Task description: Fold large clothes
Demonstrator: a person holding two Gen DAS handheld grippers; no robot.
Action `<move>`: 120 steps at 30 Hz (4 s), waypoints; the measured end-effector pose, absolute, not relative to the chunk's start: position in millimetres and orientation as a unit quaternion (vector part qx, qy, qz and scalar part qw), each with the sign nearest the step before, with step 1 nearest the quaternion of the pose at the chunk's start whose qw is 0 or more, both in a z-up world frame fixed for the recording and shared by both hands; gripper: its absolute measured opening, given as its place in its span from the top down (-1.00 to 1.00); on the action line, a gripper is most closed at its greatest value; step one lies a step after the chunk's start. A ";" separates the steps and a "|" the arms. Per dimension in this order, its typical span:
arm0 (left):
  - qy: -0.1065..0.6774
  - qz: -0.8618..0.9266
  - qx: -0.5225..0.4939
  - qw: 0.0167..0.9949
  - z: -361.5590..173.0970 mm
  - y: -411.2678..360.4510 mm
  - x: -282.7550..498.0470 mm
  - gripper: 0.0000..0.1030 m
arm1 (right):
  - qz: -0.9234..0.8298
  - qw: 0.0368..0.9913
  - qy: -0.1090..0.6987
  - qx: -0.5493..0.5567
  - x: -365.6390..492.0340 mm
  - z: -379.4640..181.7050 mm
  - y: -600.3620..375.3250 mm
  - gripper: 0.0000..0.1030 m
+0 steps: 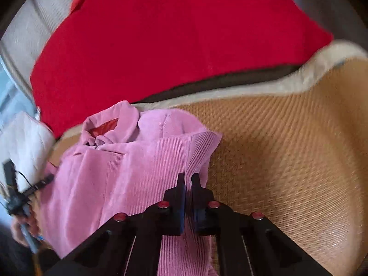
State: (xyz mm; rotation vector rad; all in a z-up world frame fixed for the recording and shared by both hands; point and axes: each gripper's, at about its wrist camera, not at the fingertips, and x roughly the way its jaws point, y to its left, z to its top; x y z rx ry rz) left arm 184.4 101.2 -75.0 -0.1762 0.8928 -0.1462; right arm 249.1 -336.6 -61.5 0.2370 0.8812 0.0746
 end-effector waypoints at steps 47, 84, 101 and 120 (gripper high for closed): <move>0.389 0.048 -0.254 0.884 -98.3 113.4 41.3 -0.46 | 0.088 0.780 0.327 0.526 116.8 -135.6 -352.2 -0.84; 0.382 -0.042 -0.105 0.917 -72.4 98.5 110.3 -0.44 | 0.179 0.819 0.394 0.376 175.3 -77.0 -295.7 -0.43; 0.427 -0.053 -0.075 0.900 -108.0 90.7 139.7 -0.49 | 0.110 0.812 0.404 0.407 308.4 -106.8 -332.8 -0.42; 0.472 0.058 -0.147 0.867 -119.3 168.8 266.1 -0.32 | 0.214 0.834 0.404 0.308 209.7 -89.2 -258.6 -0.46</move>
